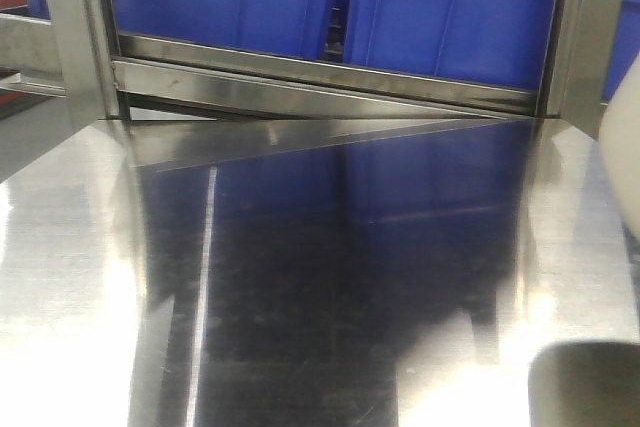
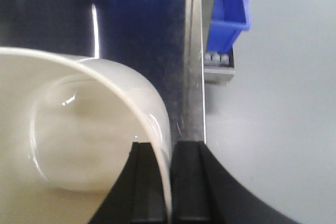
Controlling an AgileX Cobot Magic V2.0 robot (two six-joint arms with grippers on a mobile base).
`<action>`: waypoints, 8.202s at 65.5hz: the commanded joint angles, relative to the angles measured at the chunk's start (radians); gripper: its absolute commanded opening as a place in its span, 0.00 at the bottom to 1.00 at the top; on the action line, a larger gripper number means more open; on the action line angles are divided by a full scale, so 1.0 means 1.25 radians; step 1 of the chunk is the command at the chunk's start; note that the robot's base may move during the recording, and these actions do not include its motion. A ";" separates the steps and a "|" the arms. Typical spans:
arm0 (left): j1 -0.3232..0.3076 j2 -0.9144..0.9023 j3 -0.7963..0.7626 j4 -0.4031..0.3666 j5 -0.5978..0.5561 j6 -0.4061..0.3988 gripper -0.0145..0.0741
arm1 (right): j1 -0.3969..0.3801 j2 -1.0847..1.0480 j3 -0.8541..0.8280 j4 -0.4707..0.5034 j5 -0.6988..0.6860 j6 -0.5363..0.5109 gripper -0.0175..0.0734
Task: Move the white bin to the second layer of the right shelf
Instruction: 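Lift the white bin off the table with the right gripper, then drive the base backward and turn away from the table holding the bin, then drive the base past the cart of blue crates carrying the bin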
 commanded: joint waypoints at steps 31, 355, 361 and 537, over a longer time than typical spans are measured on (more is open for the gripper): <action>-0.001 -0.013 0.029 0.000 -0.069 -0.002 0.26 | -0.005 -0.075 -0.006 0.002 -0.060 -0.007 0.24; -0.001 -0.013 0.029 0.000 -0.069 -0.002 0.26 | -0.005 -0.075 -0.006 0.002 -0.060 -0.007 0.24; -0.001 -0.013 0.029 0.000 -0.069 -0.002 0.26 | -0.005 -0.075 -0.006 0.002 -0.060 -0.007 0.24; -0.001 -0.013 0.029 0.000 -0.069 -0.002 0.26 | -0.005 -0.075 -0.006 0.002 -0.060 -0.007 0.24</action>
